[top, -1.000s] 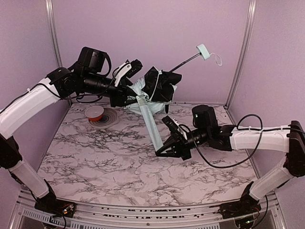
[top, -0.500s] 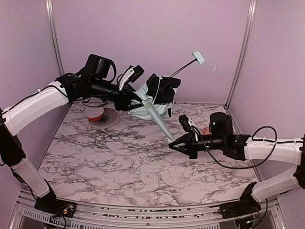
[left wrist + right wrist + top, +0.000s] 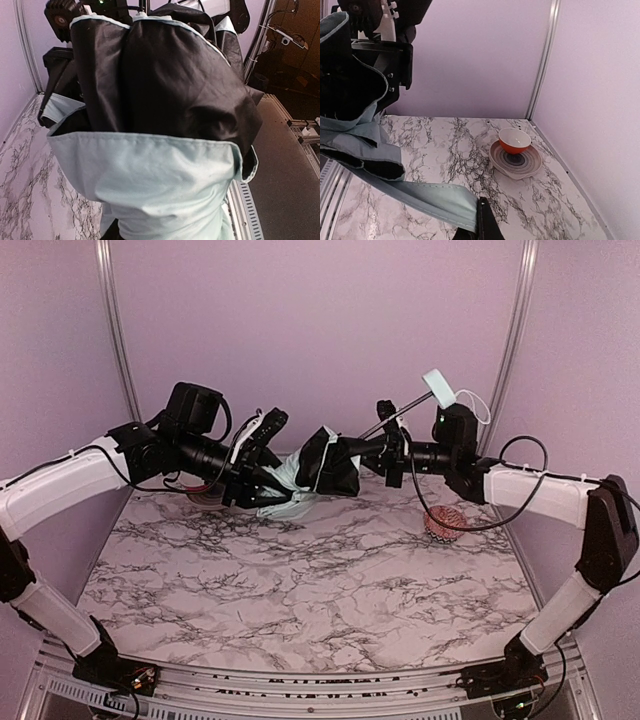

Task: Put away the umbrella

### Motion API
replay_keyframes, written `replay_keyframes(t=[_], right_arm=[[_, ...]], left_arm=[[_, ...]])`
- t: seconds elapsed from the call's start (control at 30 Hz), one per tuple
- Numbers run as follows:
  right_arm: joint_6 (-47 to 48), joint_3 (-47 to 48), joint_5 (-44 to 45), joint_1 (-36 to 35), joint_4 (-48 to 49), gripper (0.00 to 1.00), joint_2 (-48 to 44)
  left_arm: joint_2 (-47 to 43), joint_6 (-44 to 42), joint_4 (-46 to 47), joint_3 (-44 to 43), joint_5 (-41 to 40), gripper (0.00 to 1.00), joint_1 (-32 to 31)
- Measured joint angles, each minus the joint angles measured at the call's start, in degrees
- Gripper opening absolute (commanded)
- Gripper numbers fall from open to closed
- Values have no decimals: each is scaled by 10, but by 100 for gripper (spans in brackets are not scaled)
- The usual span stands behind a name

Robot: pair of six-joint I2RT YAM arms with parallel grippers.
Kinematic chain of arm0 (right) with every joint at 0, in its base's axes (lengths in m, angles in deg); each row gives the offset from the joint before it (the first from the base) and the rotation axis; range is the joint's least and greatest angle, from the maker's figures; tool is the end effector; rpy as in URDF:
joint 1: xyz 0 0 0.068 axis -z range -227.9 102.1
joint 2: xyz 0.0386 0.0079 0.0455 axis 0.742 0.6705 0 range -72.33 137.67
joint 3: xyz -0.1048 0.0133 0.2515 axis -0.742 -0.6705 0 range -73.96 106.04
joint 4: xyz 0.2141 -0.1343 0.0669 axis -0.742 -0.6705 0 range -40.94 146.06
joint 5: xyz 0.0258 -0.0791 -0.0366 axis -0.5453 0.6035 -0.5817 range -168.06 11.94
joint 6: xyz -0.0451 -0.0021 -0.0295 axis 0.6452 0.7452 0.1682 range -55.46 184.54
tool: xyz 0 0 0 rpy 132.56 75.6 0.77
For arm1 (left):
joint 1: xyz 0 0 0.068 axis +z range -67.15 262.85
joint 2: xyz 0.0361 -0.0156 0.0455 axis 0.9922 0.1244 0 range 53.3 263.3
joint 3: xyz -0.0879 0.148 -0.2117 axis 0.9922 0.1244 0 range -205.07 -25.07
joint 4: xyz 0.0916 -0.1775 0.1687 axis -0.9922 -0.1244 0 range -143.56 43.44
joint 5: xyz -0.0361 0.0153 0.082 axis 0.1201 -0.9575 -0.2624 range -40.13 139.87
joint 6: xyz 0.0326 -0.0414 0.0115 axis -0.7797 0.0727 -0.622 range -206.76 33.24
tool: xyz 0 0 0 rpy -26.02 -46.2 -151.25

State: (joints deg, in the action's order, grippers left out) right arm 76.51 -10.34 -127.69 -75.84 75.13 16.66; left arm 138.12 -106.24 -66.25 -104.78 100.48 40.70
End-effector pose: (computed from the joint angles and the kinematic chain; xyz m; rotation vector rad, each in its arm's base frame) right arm 0.3044 0.1921 0.3160 -1.1661 1.2747 0.9296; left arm 0.2285 -0.2440 0.3738 1.4828 1.3520 -1.1319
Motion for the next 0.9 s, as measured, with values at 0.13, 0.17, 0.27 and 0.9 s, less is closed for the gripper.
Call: replay_keyframes(t=[0.13,0.17,0.27,0.9], right_arm=[[44,84,-74,1,-26,0,37],[55,96,-93,1,-35,0,39],[93,125,-150,1,-85,0,39],[400,119,24,-118,-436,0,-59]], left_arm=[[7,-64,-30,4,-4,0,-14],[13,-91,-52,-4,-13,0,-24],[39,-162,-98,-29,-38,0,-53],[82,-324,-196,-14,-176,0,-160]])
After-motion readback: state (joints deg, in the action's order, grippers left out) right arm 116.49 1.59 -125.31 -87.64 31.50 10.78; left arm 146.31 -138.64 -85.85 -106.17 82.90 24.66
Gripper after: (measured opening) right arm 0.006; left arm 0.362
